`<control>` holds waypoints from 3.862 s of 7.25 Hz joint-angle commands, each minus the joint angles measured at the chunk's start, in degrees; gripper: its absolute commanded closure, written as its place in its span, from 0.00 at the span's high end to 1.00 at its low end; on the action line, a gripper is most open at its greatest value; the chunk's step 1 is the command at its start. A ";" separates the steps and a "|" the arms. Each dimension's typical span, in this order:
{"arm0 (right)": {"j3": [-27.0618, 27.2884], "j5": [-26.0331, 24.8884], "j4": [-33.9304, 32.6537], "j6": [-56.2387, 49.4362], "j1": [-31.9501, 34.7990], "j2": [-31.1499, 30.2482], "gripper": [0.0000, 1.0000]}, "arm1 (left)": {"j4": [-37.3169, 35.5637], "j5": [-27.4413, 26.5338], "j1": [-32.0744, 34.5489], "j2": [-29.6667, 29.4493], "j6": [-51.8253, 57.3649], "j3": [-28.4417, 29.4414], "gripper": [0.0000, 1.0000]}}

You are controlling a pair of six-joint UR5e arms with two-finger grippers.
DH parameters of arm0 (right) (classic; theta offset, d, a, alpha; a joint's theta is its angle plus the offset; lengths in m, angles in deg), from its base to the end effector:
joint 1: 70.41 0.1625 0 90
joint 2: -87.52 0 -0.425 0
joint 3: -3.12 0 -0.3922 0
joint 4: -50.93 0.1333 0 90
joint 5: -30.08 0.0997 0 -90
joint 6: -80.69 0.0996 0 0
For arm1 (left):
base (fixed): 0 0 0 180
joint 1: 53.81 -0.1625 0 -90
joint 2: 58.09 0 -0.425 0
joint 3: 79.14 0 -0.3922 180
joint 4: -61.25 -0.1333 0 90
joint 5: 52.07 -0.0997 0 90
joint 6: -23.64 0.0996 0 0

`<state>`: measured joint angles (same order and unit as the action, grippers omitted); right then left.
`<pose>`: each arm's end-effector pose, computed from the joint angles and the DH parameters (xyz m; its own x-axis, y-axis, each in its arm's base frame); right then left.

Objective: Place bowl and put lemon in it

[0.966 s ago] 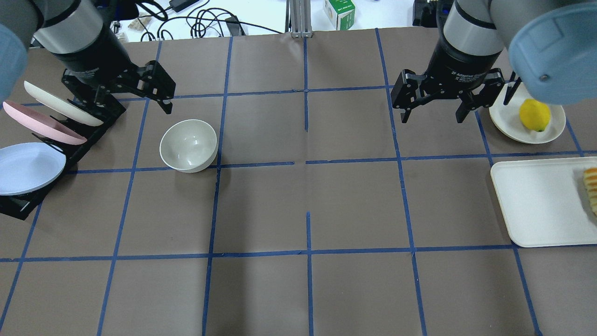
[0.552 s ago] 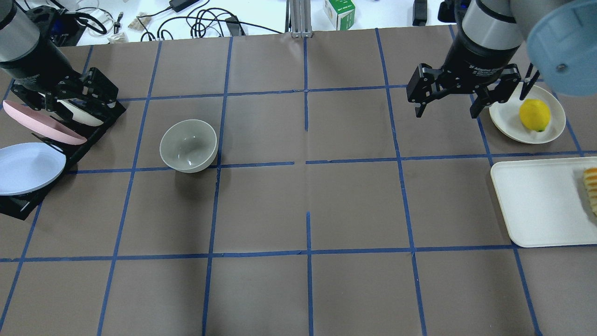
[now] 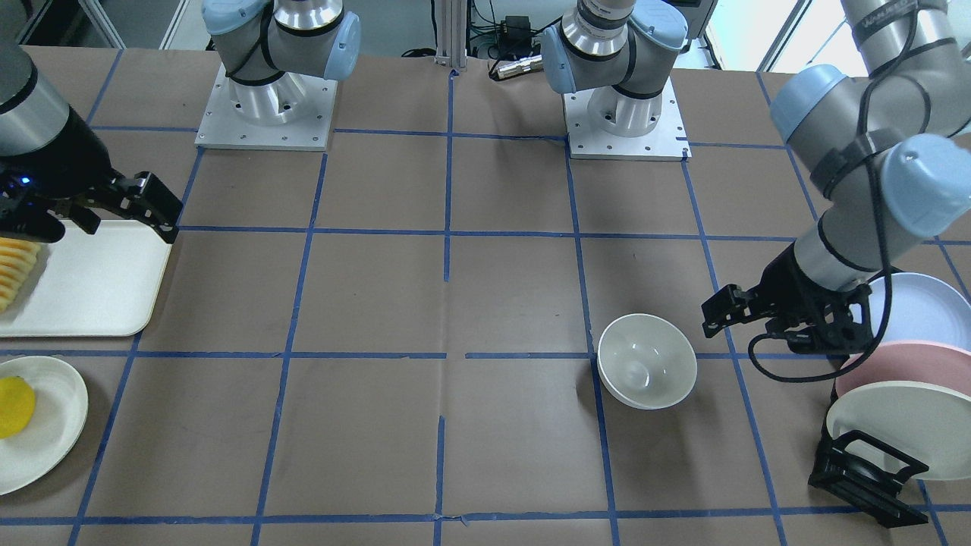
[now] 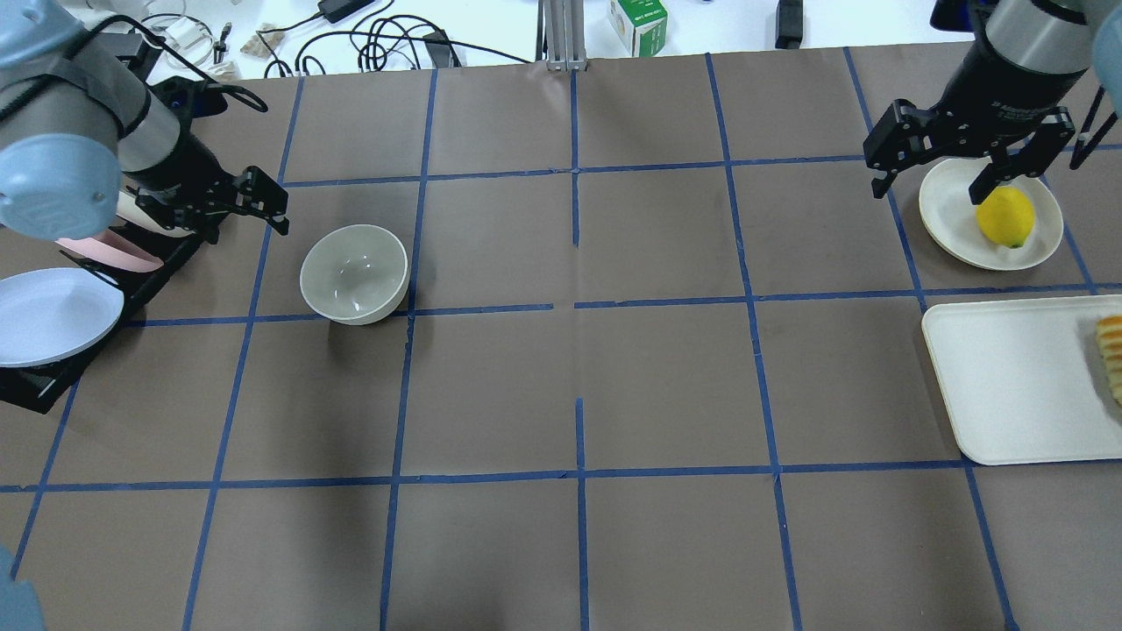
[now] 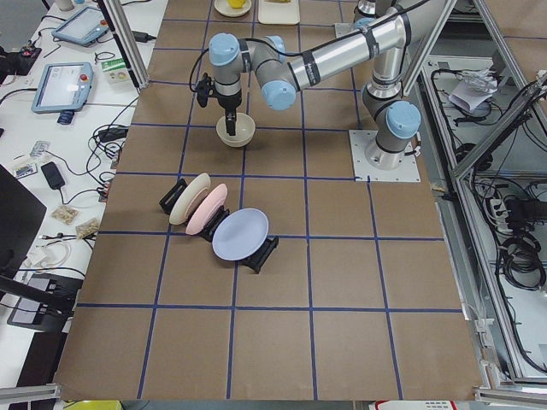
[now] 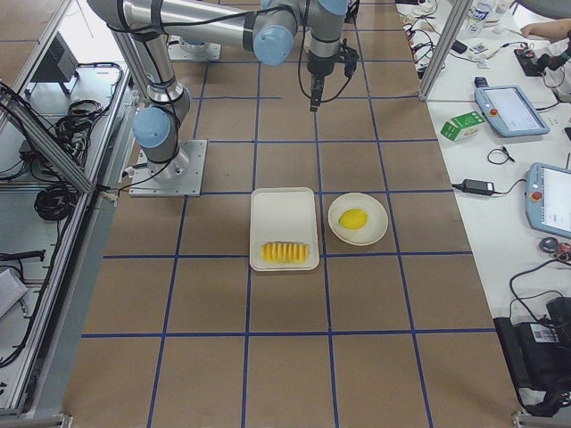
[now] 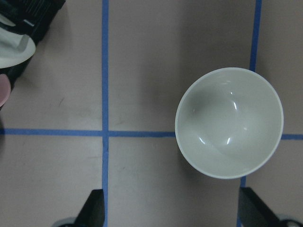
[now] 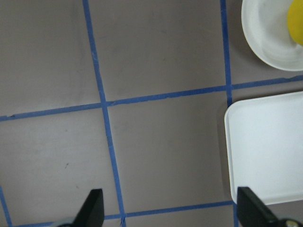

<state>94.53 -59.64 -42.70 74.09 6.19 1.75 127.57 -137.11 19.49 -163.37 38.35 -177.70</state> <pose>0.0101 -0.5347 0.4448 -0.9929 0.1186 -0.0089 0.1183 0.9924 0.0343 0.0279 -0.5869 0.3145 -0.9959 -0.0339 0.0843 -0.0357 0.9992 -0.0193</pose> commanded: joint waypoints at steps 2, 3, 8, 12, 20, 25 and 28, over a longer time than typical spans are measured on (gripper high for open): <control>-0.09 -0.01 -9.51 -11.73 -6.88 7.00 1.00 | -5.84 0.49 0.35 -8.08 -0.11 -1.55 1.00; -0.09 -0.10 -13.37 -15.69 -8.99 9.11 1.00 | -6.20 0.49 0.44 -9.32 -0.11 -2.16 0.88; -1.23 -0.10 -26.06 -22.23 -18.57 22.04 1.00 | -5.86 0.49 1.41 -9.24 0.06 -2.25 0.00; -1.06 0.43 -31.61 -22.68 -19.29 27.58 1.00 | -5.16 0.67 2.28 -7.06 -0.11 -1.91 0.00; -1.15 4.83 -33.89 -18.54 -19.20 29.08 0.00 | -8.59 4.53 23.15 -3.26 -25.34 -0.67 0.00; -5.79 4.56 -25.86 -17.76 -18.33 23.75 0.00 | -12.80 3.04 29.36 -8.26 -30.70 -1.37 0.00; -6.60 1.94 -16.26 -4.86 -8.17 15.48 0.00 | -12.36 2.95 29.44 -10.30 -30.70 -1.29 0.00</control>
<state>88.15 -56.10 -63.22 64.62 -6.82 20.65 114.88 -134.08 48.86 -173.24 7.62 -178.96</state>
